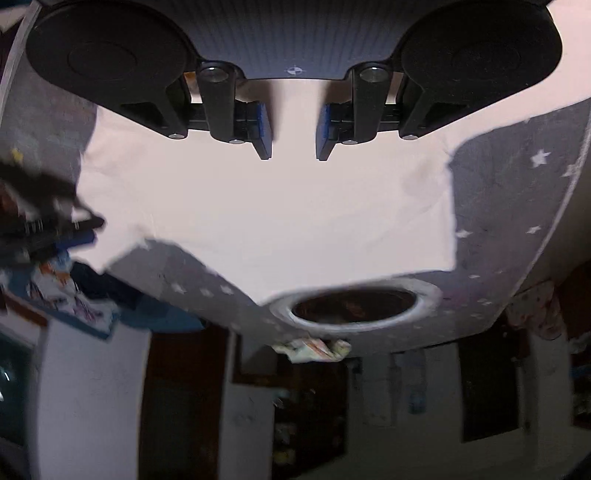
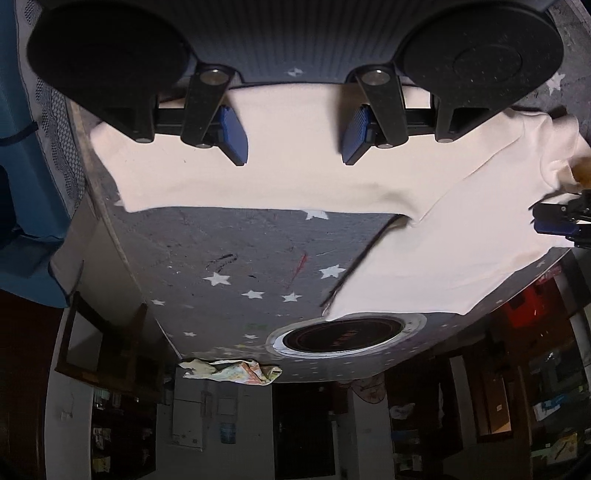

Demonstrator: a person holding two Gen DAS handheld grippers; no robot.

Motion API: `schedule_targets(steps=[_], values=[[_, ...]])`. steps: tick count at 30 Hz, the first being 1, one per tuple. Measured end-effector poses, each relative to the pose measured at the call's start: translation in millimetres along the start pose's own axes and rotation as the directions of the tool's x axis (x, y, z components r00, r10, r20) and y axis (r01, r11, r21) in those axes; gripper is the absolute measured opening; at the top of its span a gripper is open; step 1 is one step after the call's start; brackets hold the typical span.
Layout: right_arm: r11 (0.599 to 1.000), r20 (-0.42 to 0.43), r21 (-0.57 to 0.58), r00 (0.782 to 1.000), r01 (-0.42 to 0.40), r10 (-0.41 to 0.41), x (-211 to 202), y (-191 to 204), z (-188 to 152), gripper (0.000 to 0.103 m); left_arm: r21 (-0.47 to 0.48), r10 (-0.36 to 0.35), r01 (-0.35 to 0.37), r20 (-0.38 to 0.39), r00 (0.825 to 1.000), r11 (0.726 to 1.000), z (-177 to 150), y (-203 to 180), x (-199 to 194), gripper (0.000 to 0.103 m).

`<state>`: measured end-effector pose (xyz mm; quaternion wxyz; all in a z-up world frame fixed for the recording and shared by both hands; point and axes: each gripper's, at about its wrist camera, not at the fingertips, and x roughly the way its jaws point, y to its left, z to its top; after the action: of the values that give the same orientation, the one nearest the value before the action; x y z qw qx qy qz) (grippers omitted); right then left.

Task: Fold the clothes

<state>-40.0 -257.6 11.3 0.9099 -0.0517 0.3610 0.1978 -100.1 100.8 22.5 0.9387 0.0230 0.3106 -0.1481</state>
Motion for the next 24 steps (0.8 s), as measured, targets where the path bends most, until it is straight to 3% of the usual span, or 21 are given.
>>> schedule_targets(steps=[7,9,11,14,19,21,24], values=[[1.0,0.003,-0.013,1.0,0.012,-0.012,0,4,-1,0.061,-0.184,0.042,-0.032,0.049,0.998,0.982,32,49,15,0.029],[1.0,0.003,-0.014,1.0,0.012,-0.012,0,5,-1,0.062,-0.213,0.049,-0.044,0.016,0.999,0.976,36,59,30,0.029],[1.0,0.002,-0.016,1.0,0.013,-0.013,0,5,-1,0.063,-0.208,0.116,-0.123,-0.048,0.992,0.97,33,66,40,0.028],[1.0,-0.001,-0.02,1.0,0.011,-0.011,0,5,-1,0.064,-0.204,0.143,-0.15,-0.046,0.989,0.968,24,74,33,0.028],[1.0,0.001,-0.016,1.0,0.012,-0.012,1,5,0,0.065,-0.235,0.131,-0.132,-0.02,0.991,0.963,29,79,22,0.031],[1.0,0.006,-0.011,1.0,0.015,-0.014,1,6,0,0.065,-0.214,0.122,-0.118,0.002,0.993,0.97,35,72,25,0.034],[1.0,0.013,-0.004,1.0,0.02,-0.02,0,7,1,0.064,-0.172,0.123,-0.125,-0.027,0.992,0.977,35,64,39,0.036]])
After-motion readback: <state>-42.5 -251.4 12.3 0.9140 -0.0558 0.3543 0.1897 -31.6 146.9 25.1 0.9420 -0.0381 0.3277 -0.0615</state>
